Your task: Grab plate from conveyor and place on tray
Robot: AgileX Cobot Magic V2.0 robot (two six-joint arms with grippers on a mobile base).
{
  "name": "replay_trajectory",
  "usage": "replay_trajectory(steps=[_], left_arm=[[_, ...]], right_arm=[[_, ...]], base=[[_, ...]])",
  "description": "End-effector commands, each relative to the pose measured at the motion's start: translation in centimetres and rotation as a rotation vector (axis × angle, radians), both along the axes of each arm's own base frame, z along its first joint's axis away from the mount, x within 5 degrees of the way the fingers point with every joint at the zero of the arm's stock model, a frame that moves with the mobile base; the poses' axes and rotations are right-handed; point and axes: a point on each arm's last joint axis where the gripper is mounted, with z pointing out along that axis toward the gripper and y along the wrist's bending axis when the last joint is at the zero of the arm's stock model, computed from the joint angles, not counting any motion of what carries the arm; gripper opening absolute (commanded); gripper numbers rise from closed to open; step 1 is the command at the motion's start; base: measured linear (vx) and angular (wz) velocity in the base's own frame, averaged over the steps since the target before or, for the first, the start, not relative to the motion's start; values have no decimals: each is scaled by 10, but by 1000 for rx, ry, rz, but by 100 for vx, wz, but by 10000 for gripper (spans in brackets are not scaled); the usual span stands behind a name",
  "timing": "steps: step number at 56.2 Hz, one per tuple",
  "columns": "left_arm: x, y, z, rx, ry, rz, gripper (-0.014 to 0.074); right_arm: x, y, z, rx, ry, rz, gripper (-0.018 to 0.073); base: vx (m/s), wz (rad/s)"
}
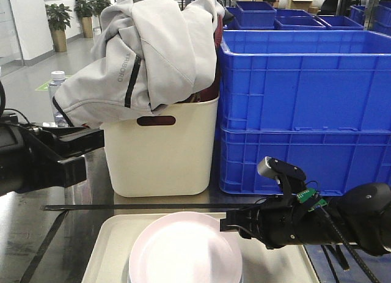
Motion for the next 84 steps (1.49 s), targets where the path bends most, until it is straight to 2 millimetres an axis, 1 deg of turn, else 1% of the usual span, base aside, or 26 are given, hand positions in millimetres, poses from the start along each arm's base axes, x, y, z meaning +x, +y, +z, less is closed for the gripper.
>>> replay_trajectory(steps=[1, 4, 9, 12, 14, 16, 20, 21, 23, 24, 29, 33, 36, 39, 40, 42, 43, 44, 46, 47, 50, 53, 56, 67, 84], left_arm=[[-5, 5, 20, -55, -75, 34, 79], [-5, 4, 19, -47, -75, 32, 79], [-5, 4, 17, 6, -80, 23, 79], [-6, 4, 15, 33, -65, 13, 79], [-6, 4, 13, 47, -49, 14, 78], [-6, 5, 11, 63, -34, 17, 73], [-7, 7, 6, 106, 6, 34, 45], [-7, 9, 5, 119, 16, 43, 36], [-7, 11, 2, 152, 34, 66, 19], [-8, 13, 1, 182, 35, 76, 6], [-9, 23, -8, 292, 110, 149, -8], [-16, 34, -17, 372, 136, 208, -6], [-25, 39, -28, 382, 133, 229, -4], [-39, 45, -37, 360, 98, 237, -3], [-45, 47, -43, 353, 94, 238, -3], [-53, 50, -55, 333, 77, 236, -2], [-58, 51, -60, 317, 63, 237, -2], [-62, 52, -63, 306, 54, 238, -1], [-71, 55, -74, 275, 30, 241, 0], [-76, 57, -76, 244, 1, 244, 0], [-84, 59, -86, 216, -38, 243, 0], [-89, 61, -94, 206, -58, 242, 0], [-93, 62, -97, 202, -66, 242, 0], [-96, 64, -103, 225, -22, 243, 1], [-96, 64, -104, 229, -15, 243, 3]], right_arm=[[-3, -2, 39, 21, -136, -2, 480], [-7, -4, 52, -2, -192, 12, 482], [-21, -10, 81, -50, -304, 25, 466], [-37, -17, 104, -103, -394, 32, 421], [-46, -21, 115, -121, -433, 30, 390], [-56, -25, 125, -161, -469, 29, 325], [-79, -36, 147, -205, -524, 0, 161], [-88, -40, 154, -205, -535, -16, 92], [-99, -45, 161, -242, -552, -28, 5], [-106, -48, 166, -251, -562, -43, -17], [-140, -64, 180, -293, -562, -99, -13], [-164, -77, 172, -342, -559, -158, -11], [-181, -85, 165, -356, -585, -196, -9], [-197, -92, 151, -358, -609, -224, -9], [-201, -94, 140, -358, -610, -233, -9], [-211, -97, 127, -337, -615, -252, -9], [-216, -98, 124, -317, -632, -266, -9], [-218, -98, 116, -312, -626, -269, -9], [-224, -100, 108, -284, -656, -288, -9], [-225, -101, 100, -276, -670, -294, -9], [-228, -102, 88, -263, -701, -304, -9], [-228, -102, 80, -248, -738, -316, -9], [-227, -102, 75, -240, -757, -322, -9], [-227, -101, 73, -232, -769, -326, -9], [-227, -101, 73, -233, -769, -326, -9]], base=[[0, 0], [0, 0], [0, 0], [0, 0], [0, 0], [0, 0], [0, 0], [0, 0], [0, 0], [0, 0], [0, 0], [0, 0], [0, 0], [0, 0], [0, 0], [0, 0], [0, 0], [0, 0], [0, 0], [0, 0], [0, 0], [0, 0], [0, 0], [0, 0], [0, 0]])
